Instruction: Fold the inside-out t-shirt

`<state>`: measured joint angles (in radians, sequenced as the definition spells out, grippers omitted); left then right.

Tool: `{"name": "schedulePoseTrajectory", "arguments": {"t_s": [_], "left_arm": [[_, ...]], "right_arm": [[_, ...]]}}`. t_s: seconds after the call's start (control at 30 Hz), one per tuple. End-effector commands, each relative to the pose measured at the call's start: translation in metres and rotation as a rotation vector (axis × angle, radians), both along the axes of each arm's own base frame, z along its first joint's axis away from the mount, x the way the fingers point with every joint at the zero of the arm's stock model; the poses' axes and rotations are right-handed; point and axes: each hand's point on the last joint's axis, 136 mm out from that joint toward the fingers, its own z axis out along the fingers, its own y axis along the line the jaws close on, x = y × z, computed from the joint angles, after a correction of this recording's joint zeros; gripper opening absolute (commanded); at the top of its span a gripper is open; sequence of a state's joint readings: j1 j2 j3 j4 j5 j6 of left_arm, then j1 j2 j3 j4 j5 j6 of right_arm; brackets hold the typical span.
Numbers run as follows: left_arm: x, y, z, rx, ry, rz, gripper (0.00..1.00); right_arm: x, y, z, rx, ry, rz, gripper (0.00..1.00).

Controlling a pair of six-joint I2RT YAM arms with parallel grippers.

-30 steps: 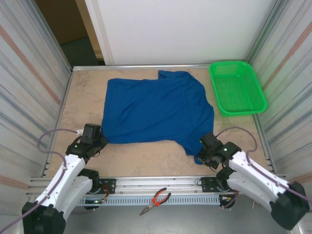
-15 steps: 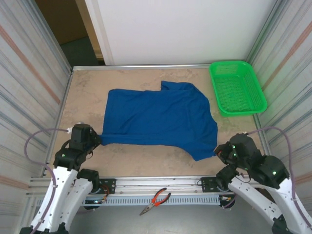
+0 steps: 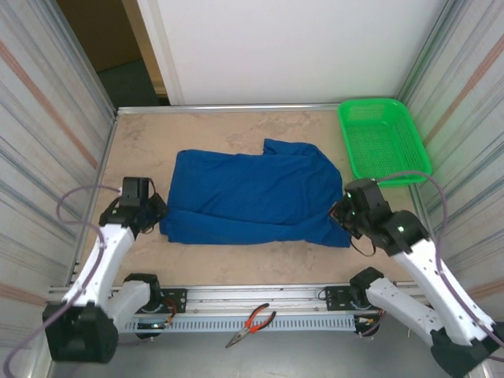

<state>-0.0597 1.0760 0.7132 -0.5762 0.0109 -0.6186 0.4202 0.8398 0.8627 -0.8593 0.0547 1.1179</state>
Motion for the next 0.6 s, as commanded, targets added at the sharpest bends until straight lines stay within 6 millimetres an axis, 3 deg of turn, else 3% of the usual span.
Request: {"name": "schedulePoseTrajectory", "arguments": {"t_s": [0.0, 0.13, 0.27, 0.37, 0.47, 0.57], "left_arm": [[0.033, -0.005, 0.017, 0.008, -0.085, -0.07, 0.01], [0.054, -0.007, 0.009, 0.01, -0.066, -0.082, 0.01], [0.075, -0.006, -0.002, 0.018, -0.035, -0.087, 0.01], [0.093, -0.007, -0.01, 0.024, -0.017, -0.094, 0.1], [0.113, -0.005, -0.011, 0.037, -0.017, -0.106, 0.34], [0.12, -0.002, -0.004, 0.034, -0.024, -0.114, 0.47]], "right_arm": [[0.029, 0.005, 0.007, 0.048, -0.077, 0.022, 0.0], [0.056, -0.004, -0.002, 0.047, -0.068, -0.001, 0.0], [0.093, -0.008, -0.024, 0.045, -0.011, -0.013, 0.0], [0.125, -0.01, -0.037, 0.018, 0.016, -0.013, 0.0], [0.157, -0.01, -0.041, 0.003, 0.012, 0.027, 0.24], [0.159, -0.018, -0.028, -0.054, -0.011, 0.028, 0.38]]}}
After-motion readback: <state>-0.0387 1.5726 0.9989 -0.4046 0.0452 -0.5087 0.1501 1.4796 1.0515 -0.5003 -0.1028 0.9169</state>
